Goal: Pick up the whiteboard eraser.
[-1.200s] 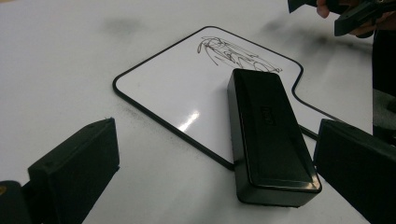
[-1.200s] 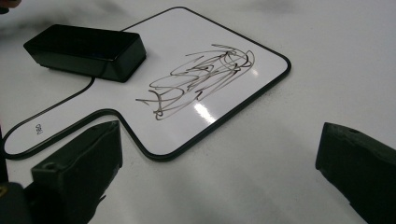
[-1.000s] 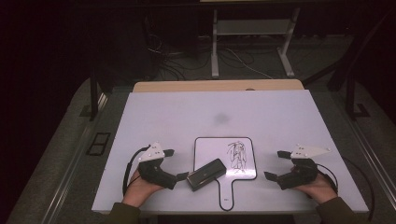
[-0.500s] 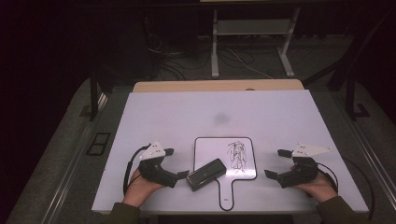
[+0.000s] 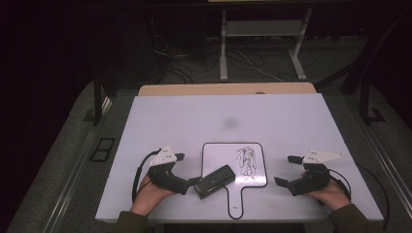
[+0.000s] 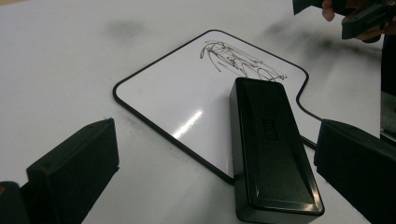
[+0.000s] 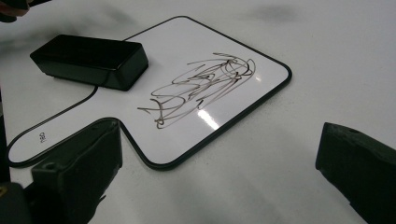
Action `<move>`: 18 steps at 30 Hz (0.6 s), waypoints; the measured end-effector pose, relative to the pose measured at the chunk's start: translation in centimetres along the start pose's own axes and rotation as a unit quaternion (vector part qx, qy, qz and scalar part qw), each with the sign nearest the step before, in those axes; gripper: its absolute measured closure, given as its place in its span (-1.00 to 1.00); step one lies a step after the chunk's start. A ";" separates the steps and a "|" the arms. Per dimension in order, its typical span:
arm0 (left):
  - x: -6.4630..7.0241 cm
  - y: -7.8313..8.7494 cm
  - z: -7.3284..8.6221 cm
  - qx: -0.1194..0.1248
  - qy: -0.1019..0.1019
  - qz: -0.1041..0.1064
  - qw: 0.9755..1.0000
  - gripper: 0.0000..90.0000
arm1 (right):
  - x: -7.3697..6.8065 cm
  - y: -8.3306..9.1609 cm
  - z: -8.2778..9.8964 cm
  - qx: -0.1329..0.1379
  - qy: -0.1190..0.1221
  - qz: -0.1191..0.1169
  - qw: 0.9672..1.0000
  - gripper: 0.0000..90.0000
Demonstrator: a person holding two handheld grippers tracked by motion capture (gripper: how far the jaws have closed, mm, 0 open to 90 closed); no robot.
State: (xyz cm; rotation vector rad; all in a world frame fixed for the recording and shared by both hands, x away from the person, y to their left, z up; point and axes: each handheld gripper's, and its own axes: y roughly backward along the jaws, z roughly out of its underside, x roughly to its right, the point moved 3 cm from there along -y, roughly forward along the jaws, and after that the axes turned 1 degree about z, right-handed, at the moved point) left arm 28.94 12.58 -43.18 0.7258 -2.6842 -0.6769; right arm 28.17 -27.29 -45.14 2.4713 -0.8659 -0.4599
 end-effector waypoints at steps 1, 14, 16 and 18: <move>0.1 -0.1 0.0 -0.002 -0.001 0.001 1.000 -1.00 | 0.0 0.0 0.0 -0.001 0.001 -0.001 1.000 -1.00; 0.8 -1.1 -0.9 0.004 -0.002 0.005 1.000 -1.00 | -0.1 0.0 -0.1 0.003 -0.001 0.001 1.000 -1.00; 0.9 -1.3 -1.0 0.002 -0.001 0.005 1.000 -1.00 | -0.2 0.0 -0.1 0.003 -0.001 0.002 1.000 -1.00; 1.0 -1.5 -1.2 0.003 -0.001 0.007 1.000 -1.00 | -0.1 0.0 -0.2 0.004 -0.002 0.001 1.000 -1.00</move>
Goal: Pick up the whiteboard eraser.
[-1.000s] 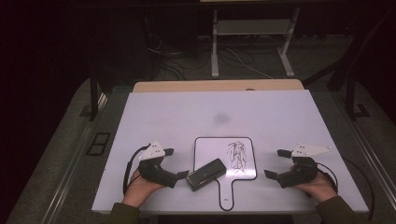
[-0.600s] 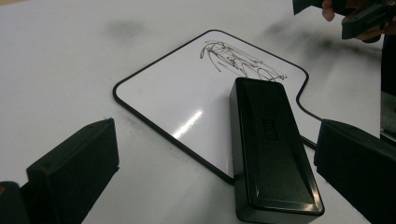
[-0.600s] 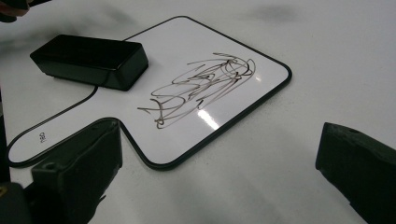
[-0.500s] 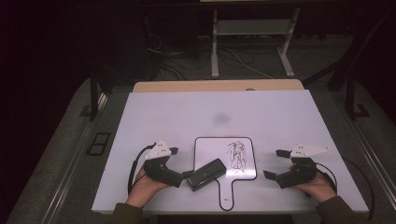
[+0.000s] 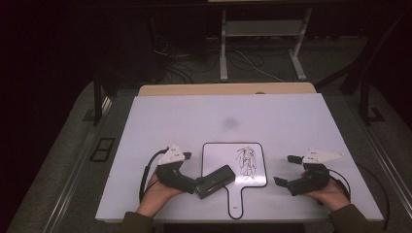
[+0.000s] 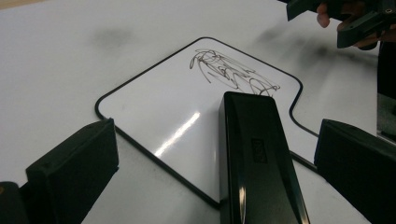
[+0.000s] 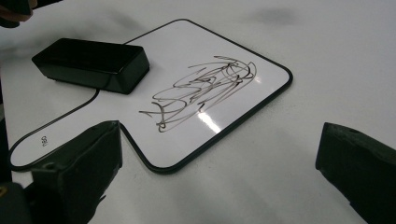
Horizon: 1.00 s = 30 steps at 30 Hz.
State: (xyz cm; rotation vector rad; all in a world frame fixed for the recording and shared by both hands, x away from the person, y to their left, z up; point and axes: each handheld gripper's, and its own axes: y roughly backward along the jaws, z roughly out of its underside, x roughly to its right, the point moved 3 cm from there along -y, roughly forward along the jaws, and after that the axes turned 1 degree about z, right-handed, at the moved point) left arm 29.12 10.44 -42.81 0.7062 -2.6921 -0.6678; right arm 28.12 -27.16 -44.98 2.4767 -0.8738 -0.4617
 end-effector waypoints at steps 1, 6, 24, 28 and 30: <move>0.0 -0.1 -0.1 0.002 0.001 0.001 1.000 -1.00 | 0.0 0.0 0.0 0.000 -0.001 0.000 1.000 -1.00; 0.1 -0.9 -0.5 0.000 0.000 0.007 1.000 -1.00 | 0.1 -0.1 0.0 -0.001 -0.003 -0.001 1.000 -1.00; 1.2 -3.5 -0.9 -0.017 -0.016 0.014 1.000 -1.00 | -0.1 -0.2 0.1 -0.003 0.001 -0.007 1.000 -1.00; 1.6 -4.1 -0.6 -0.030 -0.026 0.021 0.999 -1.00 | -0.1 -0.4 0.1 -0.005 0.001 -0.008 1.000 -1.00; 1.8 -4.3 -0.4 -0.039 -0.030 0.023 0.999 -1.00 | -0.1 -0.4 0.1 -0.005 0.002 -0.007 1.000 -1.00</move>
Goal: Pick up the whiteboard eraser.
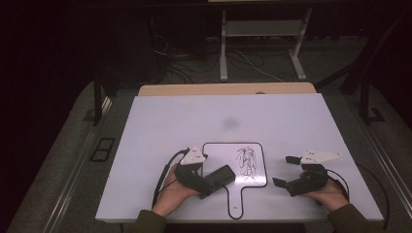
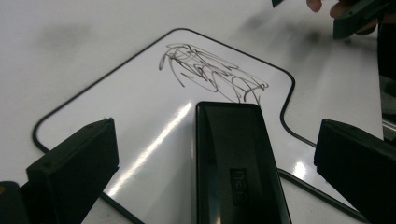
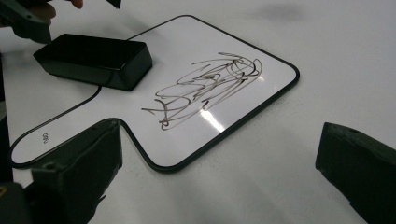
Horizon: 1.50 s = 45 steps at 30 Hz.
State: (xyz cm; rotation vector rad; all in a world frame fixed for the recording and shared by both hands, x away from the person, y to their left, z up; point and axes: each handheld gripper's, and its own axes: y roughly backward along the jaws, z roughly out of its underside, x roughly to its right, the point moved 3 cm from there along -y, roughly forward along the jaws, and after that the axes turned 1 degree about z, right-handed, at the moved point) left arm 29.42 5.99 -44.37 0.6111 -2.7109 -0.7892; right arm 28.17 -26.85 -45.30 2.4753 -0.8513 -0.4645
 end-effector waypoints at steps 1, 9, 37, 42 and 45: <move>0.1 -0.2 0.1 -0.006 -0.006 0.000 1.000 -1.00 | 0.0 0.0 0.0 0.000 0.000 0.000 1.000 -1.00; 0.6 -0.8 0.5 -0.020 -0.016 0.005 1.000 -0.98 | 0.0 0.0 0.0 0.000 0.000 0.001 1.000 -1.00; 0.8 -1.5 1.4 -0.087 -0.029 0.004 0.996 -0.45 | 0.1 0.0 0.1 -0.003 0.000 0.002 1.000 -1.00; 0.9 -1.6 1.5 -0.092 -0.029 0.001 0.995 -0.35 | 0.1 0.0 0.1 -0.002 -0.001 0.003 1.000 -1.00; 0.9 -1.6 1.5 -0.092 -0.029 0.002 0.995 -0.28 | 0.1 0.0 0.1 -0.003 -0.001 0.003 1.000 -1.00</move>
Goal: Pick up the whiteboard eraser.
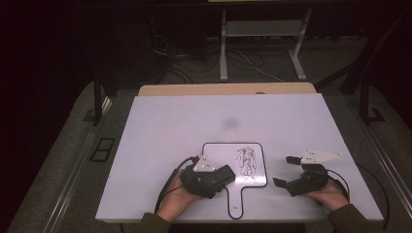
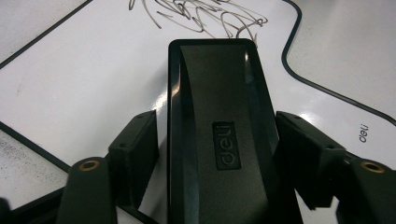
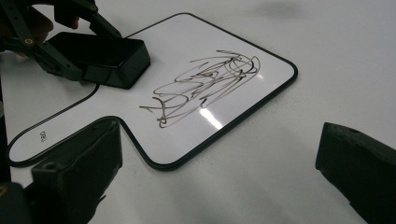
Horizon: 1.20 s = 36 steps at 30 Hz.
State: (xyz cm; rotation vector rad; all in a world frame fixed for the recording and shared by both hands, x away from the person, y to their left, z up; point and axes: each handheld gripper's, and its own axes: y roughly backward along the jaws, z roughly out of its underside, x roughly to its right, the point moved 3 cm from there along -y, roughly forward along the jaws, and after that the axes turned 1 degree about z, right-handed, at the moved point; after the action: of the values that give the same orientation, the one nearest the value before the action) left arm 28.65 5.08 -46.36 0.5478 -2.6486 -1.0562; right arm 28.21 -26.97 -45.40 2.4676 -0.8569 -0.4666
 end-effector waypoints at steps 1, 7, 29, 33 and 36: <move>0.0 0.0 0.0 0.000 0.000 0.000 1.000 -0.27 | 0.0 0.0 0.0 0.000 0.000 0.000 1.000 -1.00; 0.1 -0.1 0.0 -0.005 0.000 0.006 1.000 -0.19 | 0.0 0.0 0.0 0.000 -0.001 0.001 1.000 -1.00; 0.2 -0.1 0.0 -0.014 0.002 -0.004 1.000 -0.13 | 0.1 0.0 -0.1 0.002 -0.005 0.000 1.000 -1.00; 0.3 -0.1 -0.2 -0.021 -0.007 -0.009 1.000 -0.13 | 0.2 -0.1 -0.1 0.003 -0.006 -0.001 1.000 -1.00; 0.4 -0.1 -0.2 -0.022 -0.007 -0.009 1.000 -0.12 | 0.2 -0.1 -0.1 0.003 -0.008 -0.002 1.000 -1.00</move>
State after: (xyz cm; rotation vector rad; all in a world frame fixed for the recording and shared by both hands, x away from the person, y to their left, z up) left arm 28.40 4.78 -46.23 0.5582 -2.6305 -1.1234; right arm 28.46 -26.99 -45.39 2.4742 -0.8606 -0.4872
